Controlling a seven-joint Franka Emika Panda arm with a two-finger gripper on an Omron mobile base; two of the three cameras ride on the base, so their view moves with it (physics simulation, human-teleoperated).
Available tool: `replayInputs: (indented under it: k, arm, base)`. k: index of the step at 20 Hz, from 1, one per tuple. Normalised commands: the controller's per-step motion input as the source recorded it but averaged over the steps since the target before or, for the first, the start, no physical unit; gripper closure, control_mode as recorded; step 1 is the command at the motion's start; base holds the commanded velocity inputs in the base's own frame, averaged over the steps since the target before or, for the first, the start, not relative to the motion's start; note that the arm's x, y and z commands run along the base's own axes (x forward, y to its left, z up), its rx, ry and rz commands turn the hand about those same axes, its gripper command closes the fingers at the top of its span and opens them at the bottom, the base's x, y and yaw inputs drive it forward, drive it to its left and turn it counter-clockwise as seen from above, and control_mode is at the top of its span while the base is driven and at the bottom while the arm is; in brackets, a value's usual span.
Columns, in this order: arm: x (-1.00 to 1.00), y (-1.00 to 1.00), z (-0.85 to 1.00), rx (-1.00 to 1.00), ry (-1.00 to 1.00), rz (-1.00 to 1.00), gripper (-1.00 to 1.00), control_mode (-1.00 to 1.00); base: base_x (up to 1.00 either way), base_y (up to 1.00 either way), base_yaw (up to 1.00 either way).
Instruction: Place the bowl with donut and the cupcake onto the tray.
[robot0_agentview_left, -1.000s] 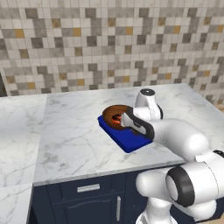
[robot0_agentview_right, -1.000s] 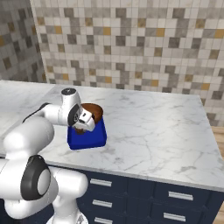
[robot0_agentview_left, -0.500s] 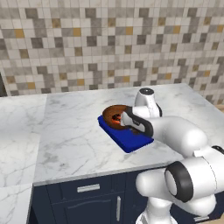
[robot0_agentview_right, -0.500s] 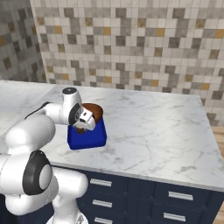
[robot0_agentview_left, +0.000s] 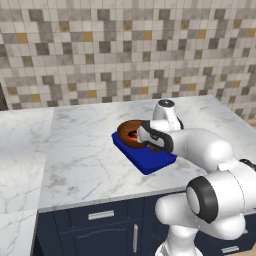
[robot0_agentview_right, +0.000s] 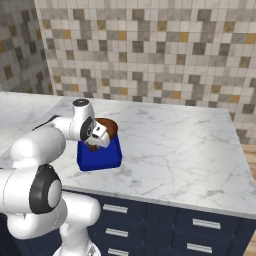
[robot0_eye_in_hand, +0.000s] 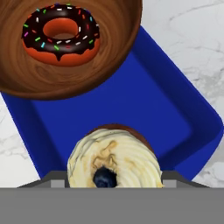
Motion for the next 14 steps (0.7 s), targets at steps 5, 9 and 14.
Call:
replayInputs:
  k: [5,9,14]
  arm:
    - [0.04,0.0,-0.03,0.0,0.0,0.0,1.0,-1.0]
    - [0.01,0.0,-0.09,0.0,0.0,0.0,1.0,-1.0]
    - [0.0,0.0,-0.13,0.0,0.0,0.0,1.0,-1.0]
  base:
    - [0.0,0.0,0.0]
    - [0.0,0.0,0.0]
    - [0.0,0.0,0.0]
